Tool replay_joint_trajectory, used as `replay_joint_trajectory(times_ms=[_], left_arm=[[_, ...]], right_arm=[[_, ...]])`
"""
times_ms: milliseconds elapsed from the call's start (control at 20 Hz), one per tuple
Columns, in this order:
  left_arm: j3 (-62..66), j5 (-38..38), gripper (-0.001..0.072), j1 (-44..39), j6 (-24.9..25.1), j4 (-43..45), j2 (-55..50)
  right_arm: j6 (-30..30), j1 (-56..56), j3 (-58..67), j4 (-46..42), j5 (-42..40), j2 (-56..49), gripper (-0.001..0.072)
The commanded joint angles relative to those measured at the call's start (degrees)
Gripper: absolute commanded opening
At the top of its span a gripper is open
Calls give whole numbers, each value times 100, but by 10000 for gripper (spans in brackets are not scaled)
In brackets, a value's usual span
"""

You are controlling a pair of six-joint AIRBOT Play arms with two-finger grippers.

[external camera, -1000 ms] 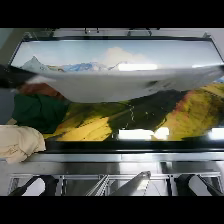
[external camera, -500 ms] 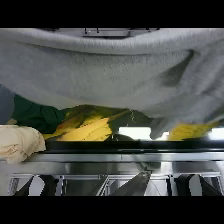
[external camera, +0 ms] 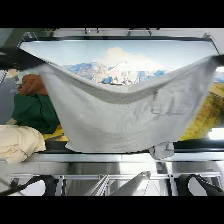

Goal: Fold the shirts.

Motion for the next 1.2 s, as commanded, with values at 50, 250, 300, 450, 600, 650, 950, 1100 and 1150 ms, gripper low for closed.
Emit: replay_joint_trajectory(times_ms=[50,250,300,450,600,650,950,1100,1150], left_arm=[[17,697,26,-452,-26,579,-1803],[227,1182,26,-92,-81,280,-2752],[487,1215,26,-52,-79,57,-2983],[1458,1185,26,-234,-107,-120,-3648],[2227,975,23,-520,-247,118,-4218],[2439,868,10,-584,-389,308,-4363],[2479,-98,8,-621,-636,876,-4520],[2297,-319,8,-621,-640,876,-4520],[2232,-358,8,-621,-682,879,-4520]], right_arm=[[-260,444,-575,-404,-1362,-1613,22],[-651,435,-330,-136,-2186,-2793,22],[-1003,435,-179,236,-2205,-3040,22],[-2098,437,269,1652,-2188,-3698,22],[-2603,435,442,2170,-2184,-4065,22],[-2643,433,439,2133,-2179,-4122,21],[-2496,55,435,1410,-890,-4118,21],[-2354,-302,435,1172,-267,-4107,21],[-2256,-411,431,970,-131,-4109,21]])
